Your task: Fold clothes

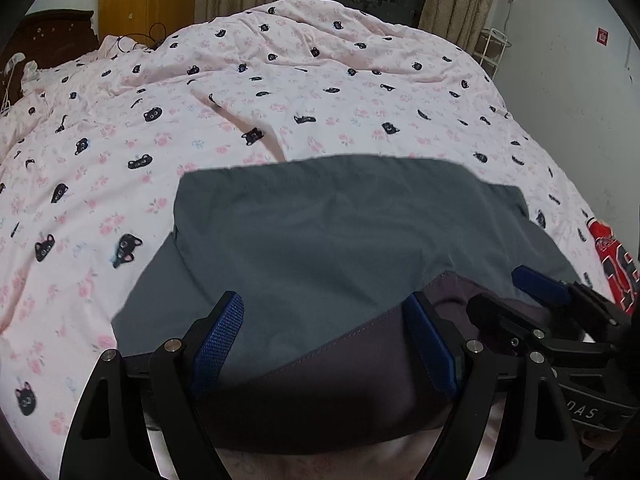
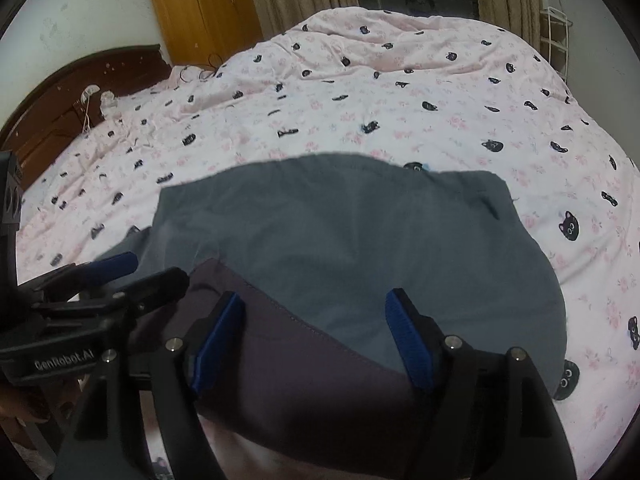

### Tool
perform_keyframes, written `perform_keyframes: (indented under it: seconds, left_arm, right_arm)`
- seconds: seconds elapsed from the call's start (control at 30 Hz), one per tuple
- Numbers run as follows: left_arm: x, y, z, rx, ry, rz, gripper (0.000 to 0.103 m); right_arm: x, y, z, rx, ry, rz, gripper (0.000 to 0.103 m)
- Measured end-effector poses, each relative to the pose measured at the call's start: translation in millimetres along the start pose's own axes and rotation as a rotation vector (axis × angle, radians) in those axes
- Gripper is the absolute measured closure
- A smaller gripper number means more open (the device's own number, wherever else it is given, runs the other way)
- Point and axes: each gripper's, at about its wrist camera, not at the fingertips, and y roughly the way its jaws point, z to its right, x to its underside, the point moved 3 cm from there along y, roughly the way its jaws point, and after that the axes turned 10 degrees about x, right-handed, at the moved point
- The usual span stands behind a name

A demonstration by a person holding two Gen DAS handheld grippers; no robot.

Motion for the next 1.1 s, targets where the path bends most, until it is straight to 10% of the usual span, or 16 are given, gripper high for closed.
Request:
perform_keyframes:
  seconds: [0.37, 0.63, 1.1]
  left_arm:
    - [9, 4, 5, -0.017, 0.052, 0.028, 0.023]
    - [7, -40, 34, 0.068, 0.119, 0.202, 0.023]
    - [24, 1, 29, 0.034, 0.079, 0.096, 0.008]
  right_arm:
    - [11, 17, 2, -0.009, -0.013, -0.016, 0.024]
    - [11, -59, 64, -0.235, 0.267, 0.084, 0.024]
    - [64, -43, 143, -0.436, 0.740, -0.093, 0.022]
